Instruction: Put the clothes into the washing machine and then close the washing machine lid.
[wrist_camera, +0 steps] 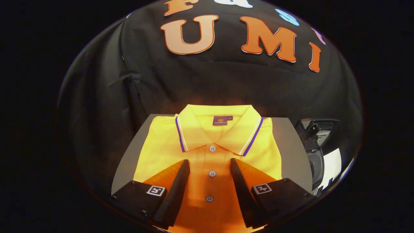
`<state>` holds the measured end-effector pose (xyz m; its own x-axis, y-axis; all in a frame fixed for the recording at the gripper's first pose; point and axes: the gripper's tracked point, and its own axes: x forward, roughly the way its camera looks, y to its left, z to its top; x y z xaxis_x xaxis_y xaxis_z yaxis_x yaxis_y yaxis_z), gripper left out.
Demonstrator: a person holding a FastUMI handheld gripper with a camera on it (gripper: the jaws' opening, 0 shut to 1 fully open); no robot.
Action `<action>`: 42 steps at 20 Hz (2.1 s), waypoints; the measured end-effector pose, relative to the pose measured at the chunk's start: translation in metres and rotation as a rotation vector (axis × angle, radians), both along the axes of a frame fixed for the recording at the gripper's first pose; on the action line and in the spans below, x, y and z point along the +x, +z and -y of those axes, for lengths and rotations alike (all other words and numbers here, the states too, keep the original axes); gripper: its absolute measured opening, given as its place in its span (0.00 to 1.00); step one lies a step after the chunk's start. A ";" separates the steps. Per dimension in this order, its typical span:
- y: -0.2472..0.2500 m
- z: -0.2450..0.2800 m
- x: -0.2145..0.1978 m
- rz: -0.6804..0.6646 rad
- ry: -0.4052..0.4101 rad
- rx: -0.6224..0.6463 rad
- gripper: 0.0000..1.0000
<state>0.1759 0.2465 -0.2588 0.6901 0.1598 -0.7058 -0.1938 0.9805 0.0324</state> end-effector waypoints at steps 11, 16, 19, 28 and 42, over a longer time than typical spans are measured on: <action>0.001 -0.009 0.001 -0.061 -0.012 0.052 0.28; 0.003 -0.008 0.000 -0.082 -0.013 0.057 0.18; 0.004 -0.008 0.001 -0.083 -0.013 0.074 0.10; 0.059 0.037 0.001 0.066 -0.020 0.170 0.09; 0.196 0.280 0.002 0.281 -0.065 0.336 0.09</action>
